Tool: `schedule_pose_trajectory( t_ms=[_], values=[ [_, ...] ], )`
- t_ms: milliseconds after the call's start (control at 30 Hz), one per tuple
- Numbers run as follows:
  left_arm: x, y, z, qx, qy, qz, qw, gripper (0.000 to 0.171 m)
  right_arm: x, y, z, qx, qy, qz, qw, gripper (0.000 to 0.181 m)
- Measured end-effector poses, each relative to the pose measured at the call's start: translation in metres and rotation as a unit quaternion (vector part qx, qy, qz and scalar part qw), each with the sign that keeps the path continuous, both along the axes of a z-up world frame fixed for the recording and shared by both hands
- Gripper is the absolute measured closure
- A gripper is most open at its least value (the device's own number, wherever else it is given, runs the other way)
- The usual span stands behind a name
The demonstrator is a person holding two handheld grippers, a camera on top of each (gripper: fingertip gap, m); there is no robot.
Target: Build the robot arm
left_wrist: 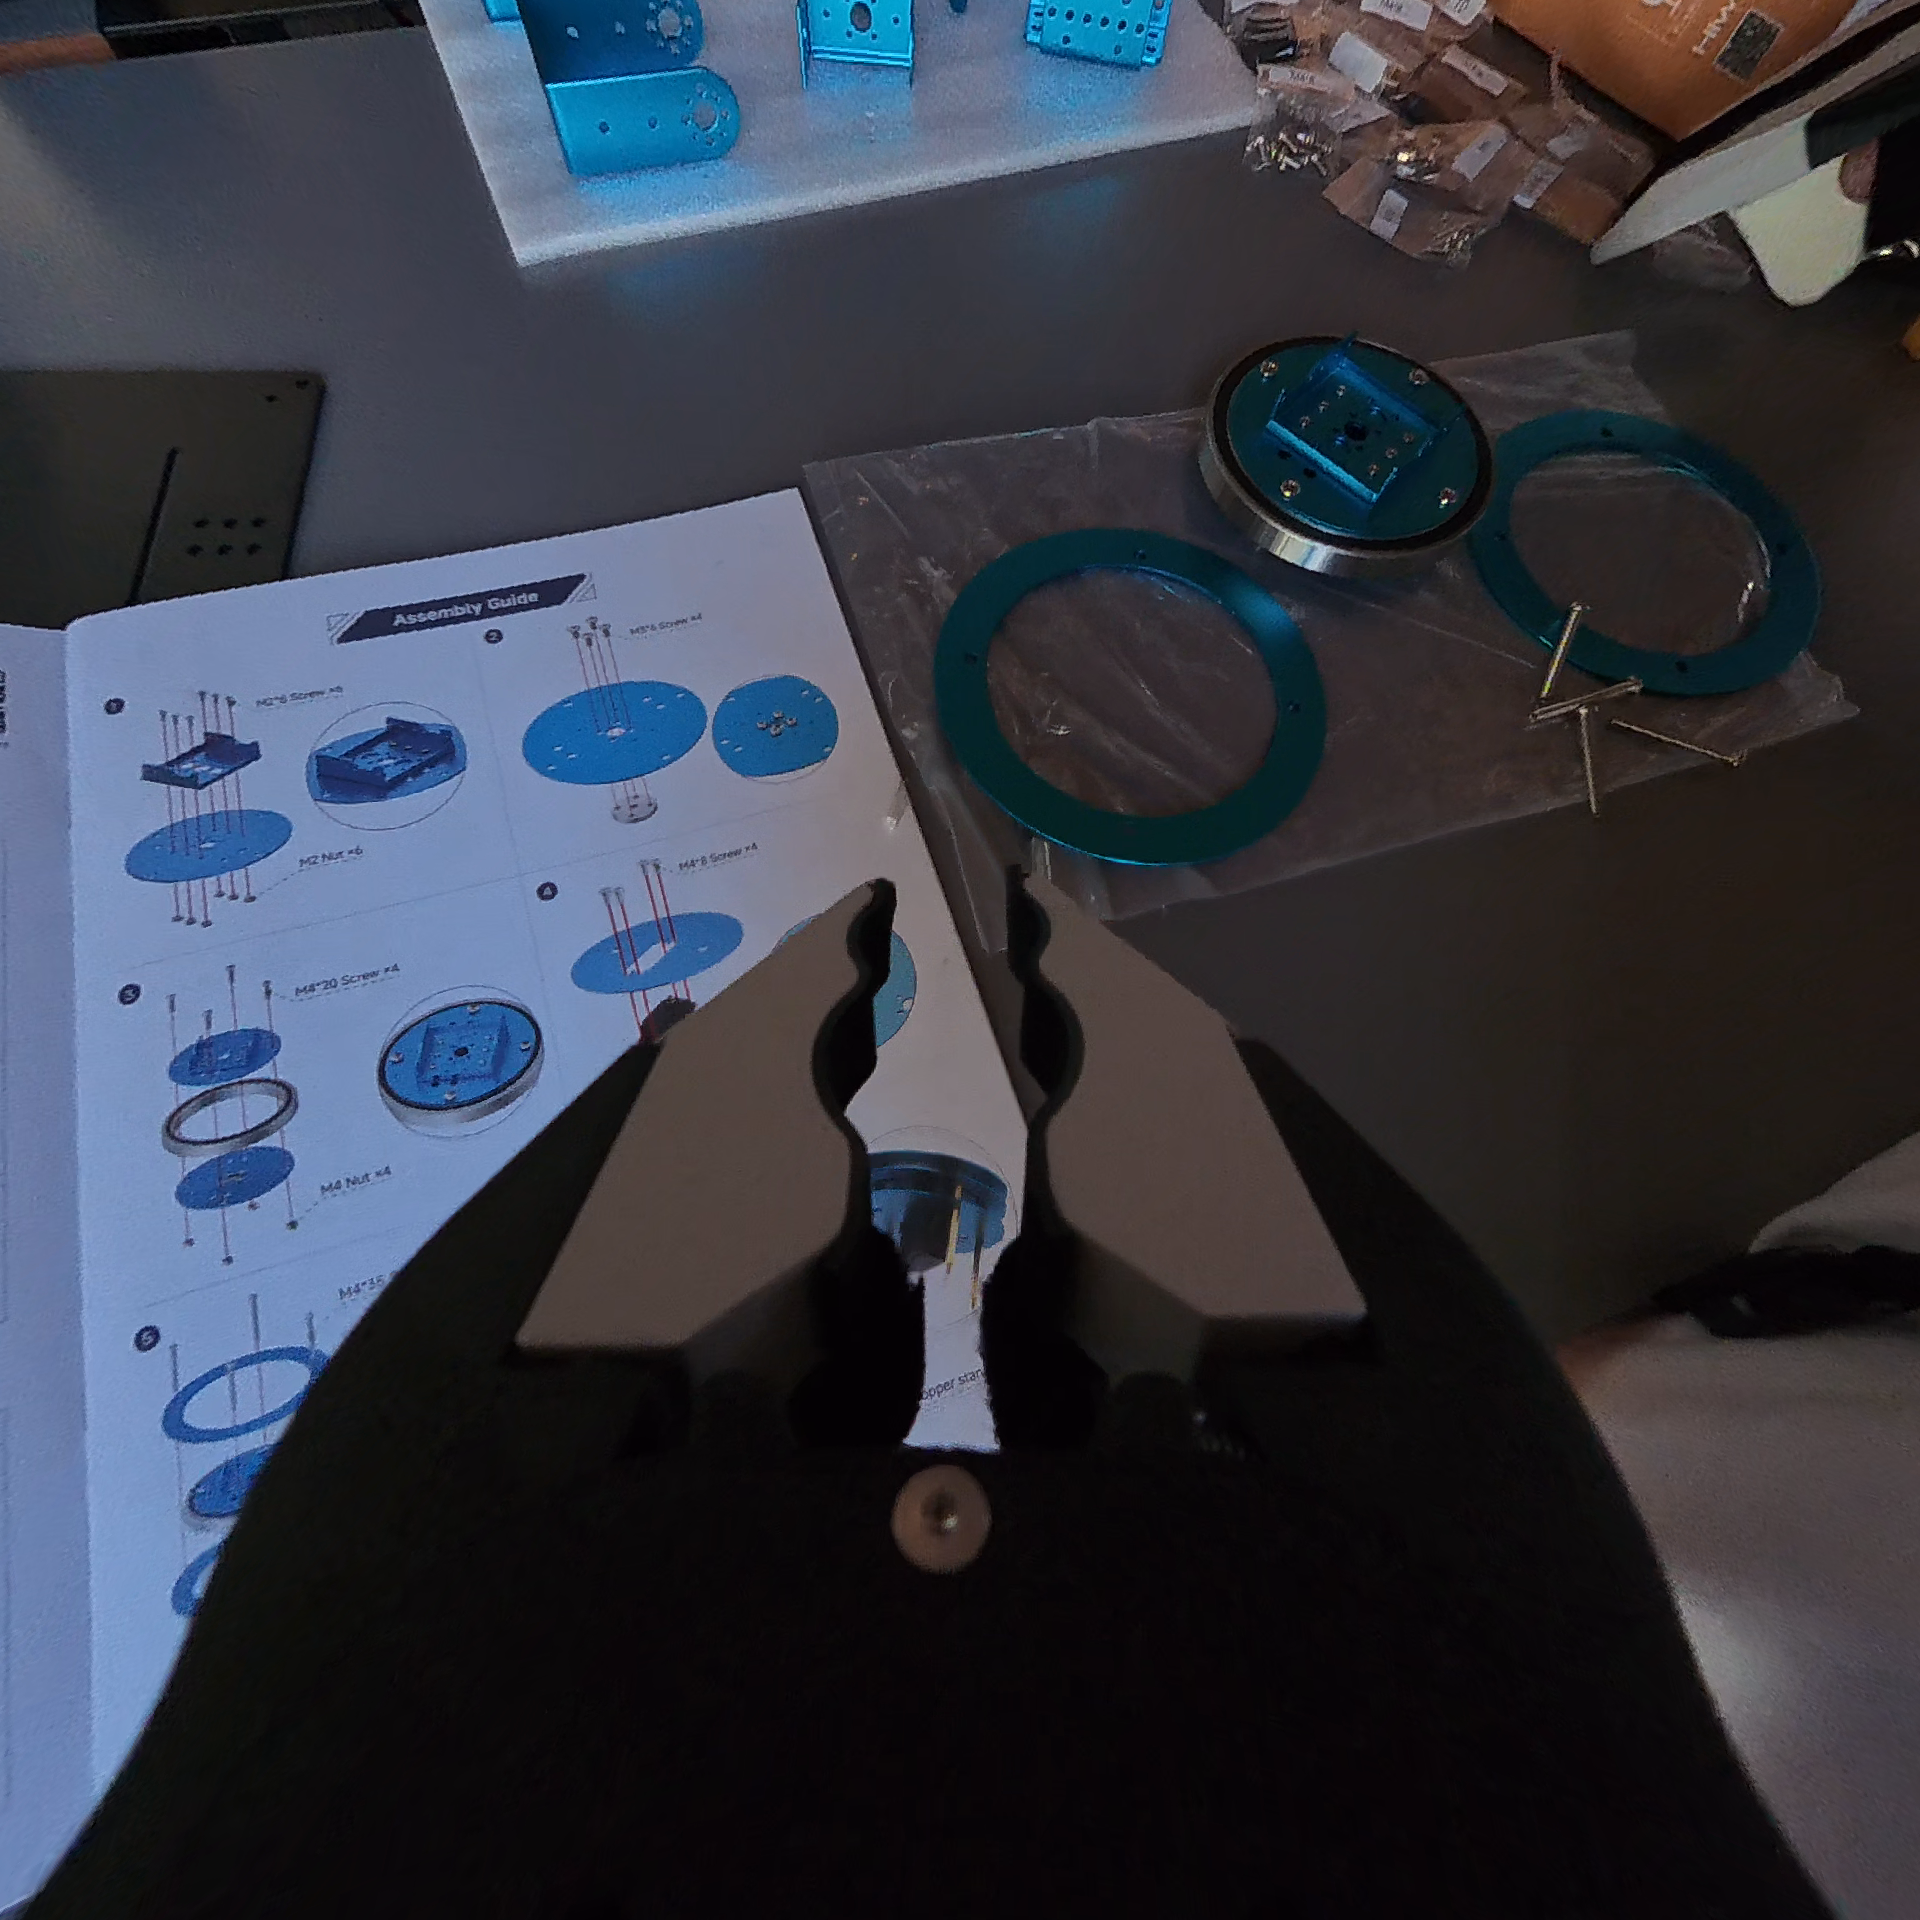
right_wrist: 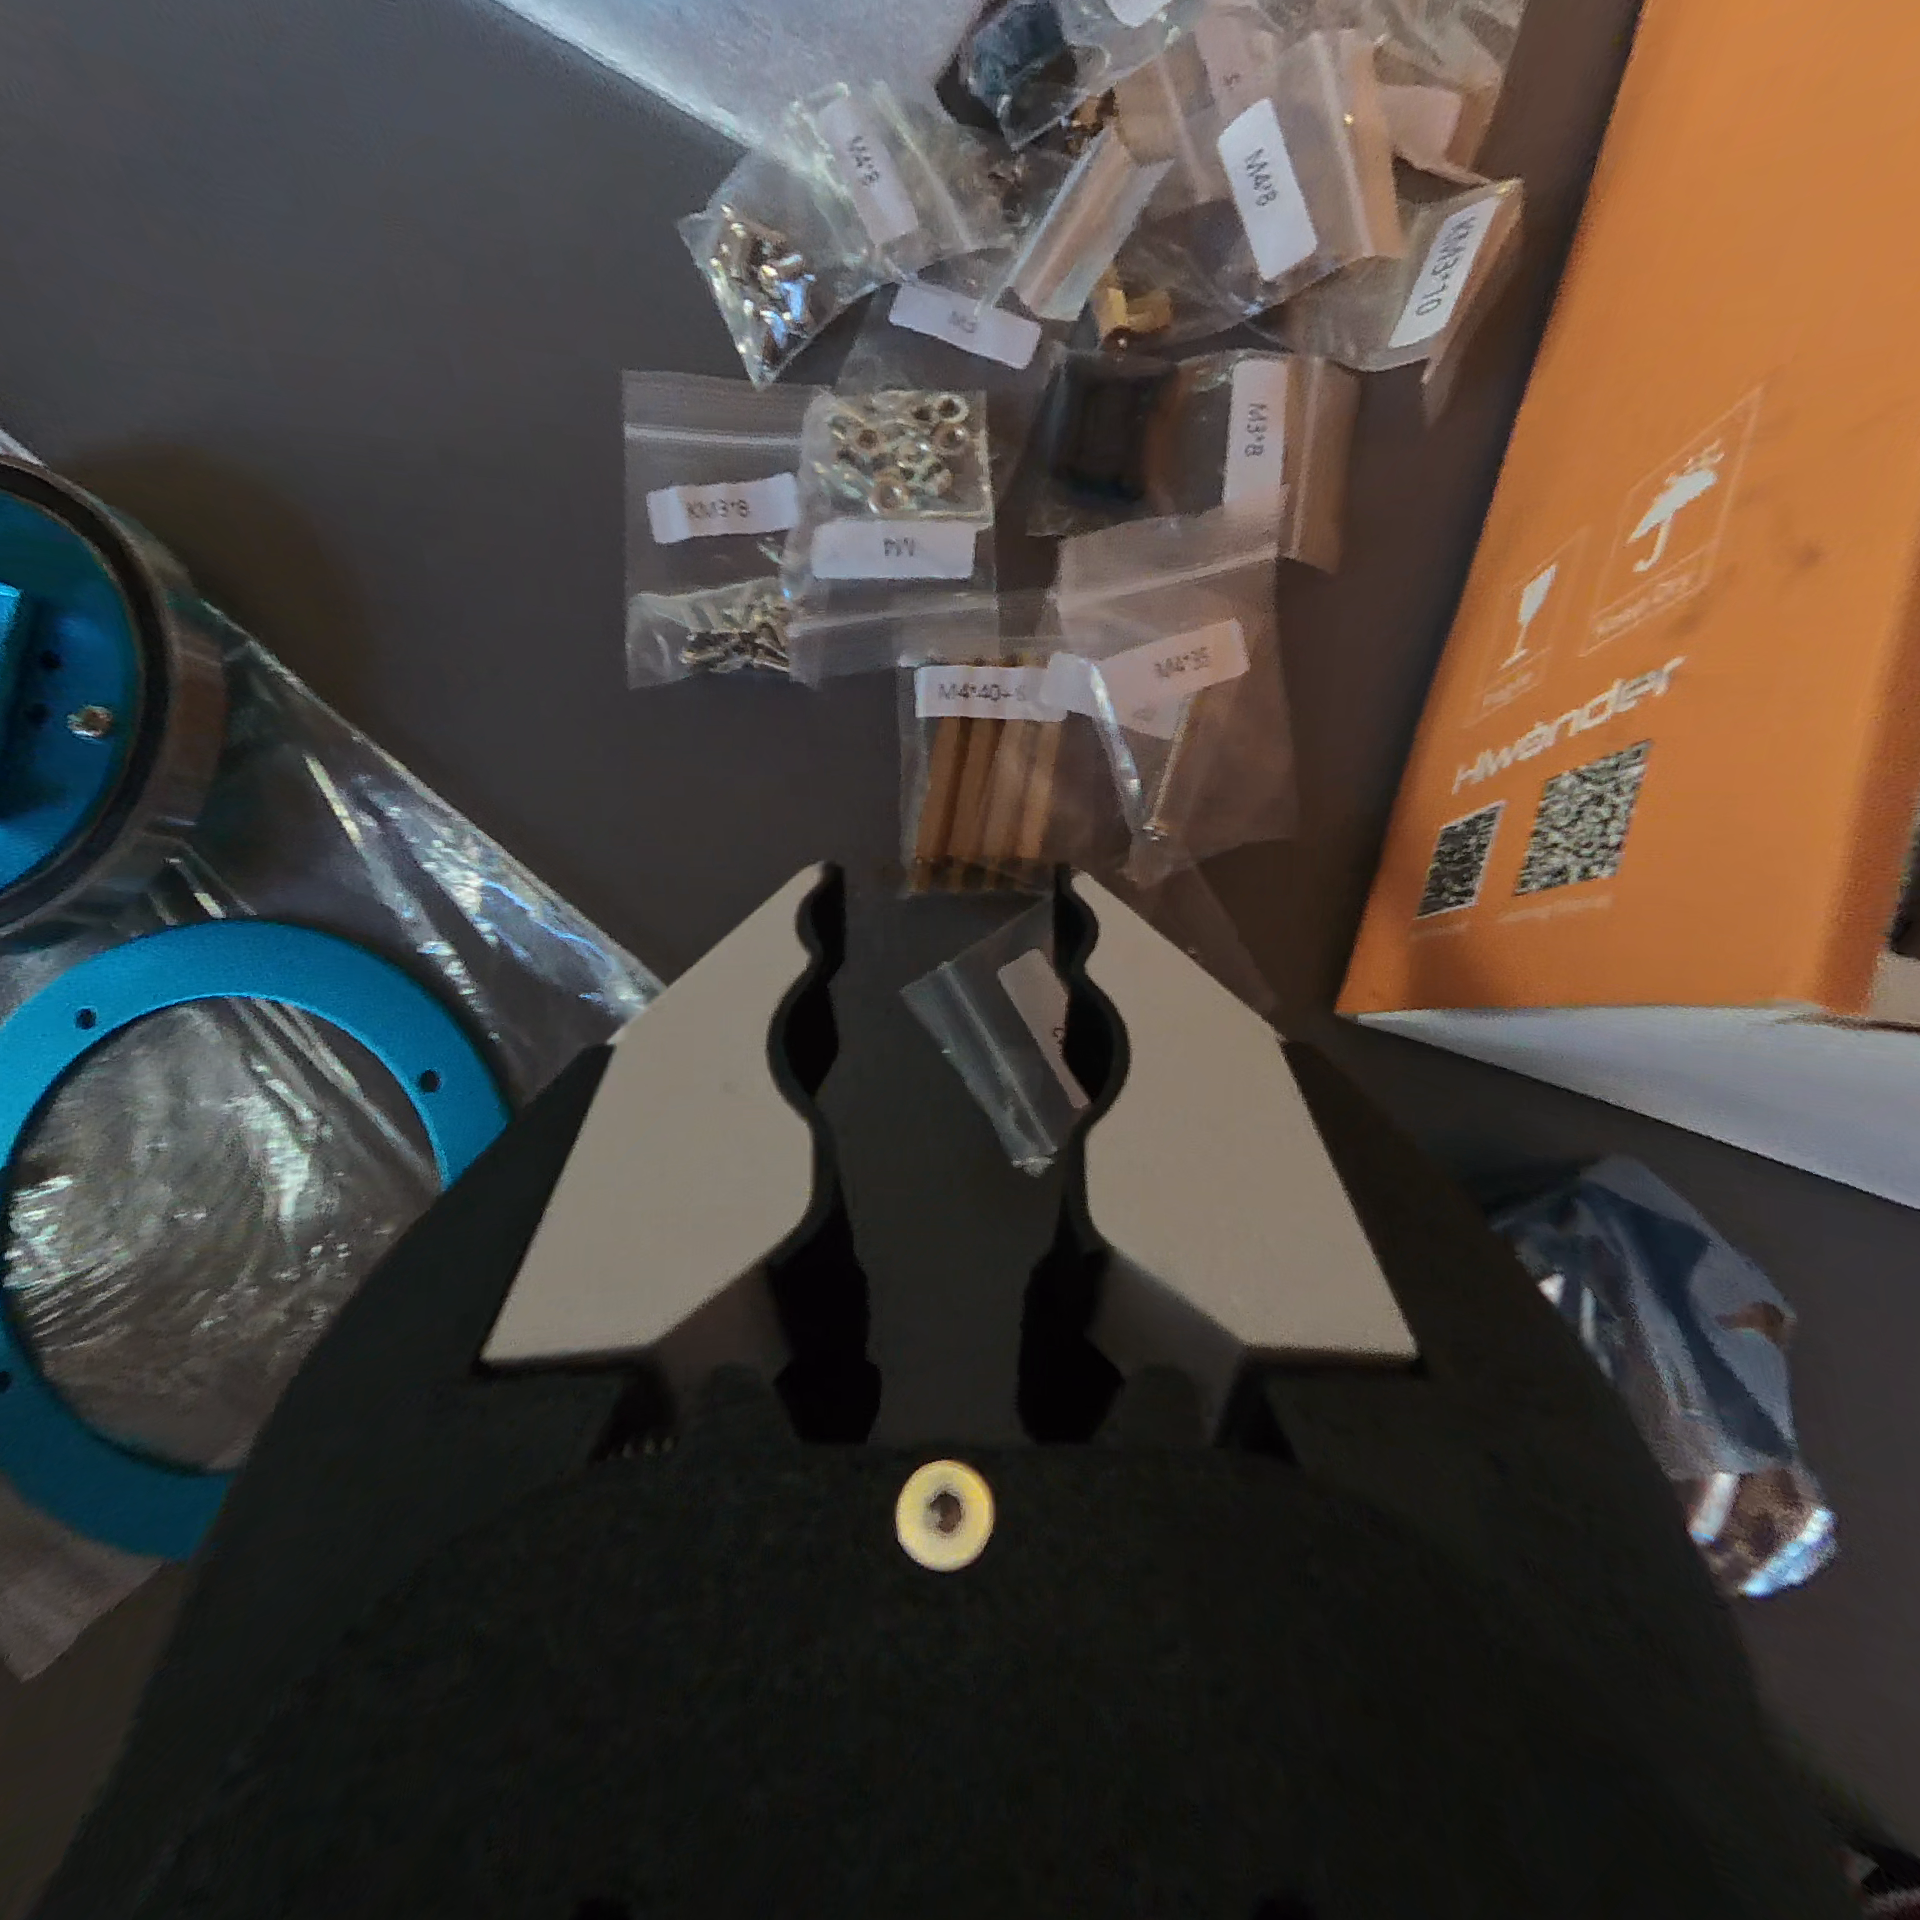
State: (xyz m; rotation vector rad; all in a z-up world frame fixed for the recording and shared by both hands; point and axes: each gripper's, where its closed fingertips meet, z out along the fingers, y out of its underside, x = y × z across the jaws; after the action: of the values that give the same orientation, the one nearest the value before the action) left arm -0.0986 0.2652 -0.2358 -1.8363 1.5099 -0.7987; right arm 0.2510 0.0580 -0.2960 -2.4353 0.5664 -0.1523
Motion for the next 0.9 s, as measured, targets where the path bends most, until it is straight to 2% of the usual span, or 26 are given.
schedule_pose_trajectory(
  t_ms=[100,200,300,367,467,567,733,900],
  values=[
    [-0.011,0.007,-0.001,0.003,0.005,0.017,1.0,0.15,-0.006,0.003,0.007,0.017,0.005,0.008,1.0,0.138],
    [-0.038,0.019,-0.006,0.007,0.023,0.05,0.998,0.15,-0.008,0.004,0.018,0.039,-0.021,0.012,0.999,0.138],
    [-0.086,0.037,-0.021,0.026,0.075,0.103,0.992,0.149,-0.017,0.006,0.03,0.077,-0.04,0.006,0.996,0.139],
    [-0.126,0.053,-0.033,0.056,0.129,0.146,0.979,0.149,-0.02,0.008,0.036,0.106,-0.047,-0.011,0.993,0.129],
    [-0.163,0.061,-0.046,0.055,0.16,0.168,0.971,0.149,-0.029,0.016,0.042,0.148,-0.038,-0.021,0.988,0.129],
    [-0.175,0.059,-0.05,0.016,0.148,0.165,0.975,0.148,-0.031,0.022,0.039,0.138,-0.039,-0.02,0.989,0.129],
    [-0.187,0.067,-0.047,0.033,0.143,0.155,0.977,0.147,-0.015,0.021,0.022,0.092,-0.049,-0.036,0.994,0.131],
    [-0.187,0.063,-0.045,-0.002,0.105,0.15,0.983,0.147,-0.011,0.02,0.005,0.067,-0.025,-0.021,0.997,0.134]
  ],
)
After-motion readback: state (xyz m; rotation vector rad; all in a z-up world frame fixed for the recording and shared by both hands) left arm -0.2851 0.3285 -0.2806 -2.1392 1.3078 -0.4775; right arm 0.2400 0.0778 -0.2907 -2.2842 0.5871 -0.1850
